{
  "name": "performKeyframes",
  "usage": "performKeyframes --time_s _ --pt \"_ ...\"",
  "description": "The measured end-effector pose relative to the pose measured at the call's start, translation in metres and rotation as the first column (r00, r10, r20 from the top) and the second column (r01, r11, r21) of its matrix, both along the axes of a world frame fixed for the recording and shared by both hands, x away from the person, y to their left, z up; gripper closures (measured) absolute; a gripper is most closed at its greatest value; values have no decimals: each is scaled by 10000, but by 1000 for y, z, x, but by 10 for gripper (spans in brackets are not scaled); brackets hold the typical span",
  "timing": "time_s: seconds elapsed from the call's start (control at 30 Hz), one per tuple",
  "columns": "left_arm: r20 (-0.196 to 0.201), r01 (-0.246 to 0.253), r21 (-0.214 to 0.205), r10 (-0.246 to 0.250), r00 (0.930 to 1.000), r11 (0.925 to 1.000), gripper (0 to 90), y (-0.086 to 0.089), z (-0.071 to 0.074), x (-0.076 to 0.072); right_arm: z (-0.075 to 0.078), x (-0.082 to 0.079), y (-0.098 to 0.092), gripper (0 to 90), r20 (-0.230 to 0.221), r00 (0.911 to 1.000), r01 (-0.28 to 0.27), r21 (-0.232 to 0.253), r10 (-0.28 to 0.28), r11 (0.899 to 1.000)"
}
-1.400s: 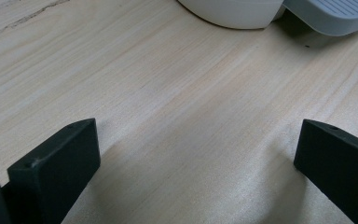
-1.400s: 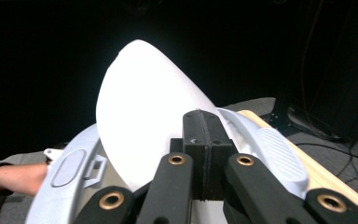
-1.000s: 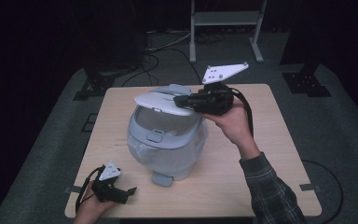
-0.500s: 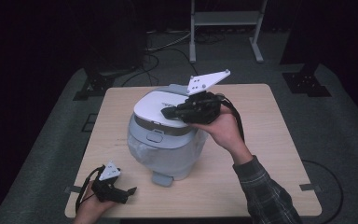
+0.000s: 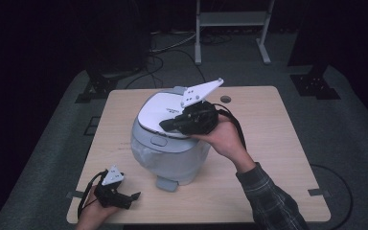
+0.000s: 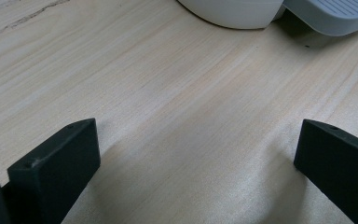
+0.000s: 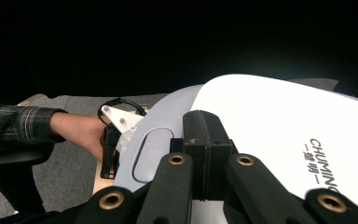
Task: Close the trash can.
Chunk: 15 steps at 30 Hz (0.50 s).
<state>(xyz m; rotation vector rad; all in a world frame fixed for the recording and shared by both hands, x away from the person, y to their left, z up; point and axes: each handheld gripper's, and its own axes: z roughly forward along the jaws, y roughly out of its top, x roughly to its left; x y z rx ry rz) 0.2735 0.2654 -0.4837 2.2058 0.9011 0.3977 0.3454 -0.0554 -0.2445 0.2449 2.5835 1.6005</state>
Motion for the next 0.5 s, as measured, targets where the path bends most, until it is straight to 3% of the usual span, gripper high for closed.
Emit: performKeyframes --time_s 0.5 --pt "5 2 -4 -2 10000 10000 0 0 0 0 -5 -2 7 900 -116 9999 -124 -408 119 9991"
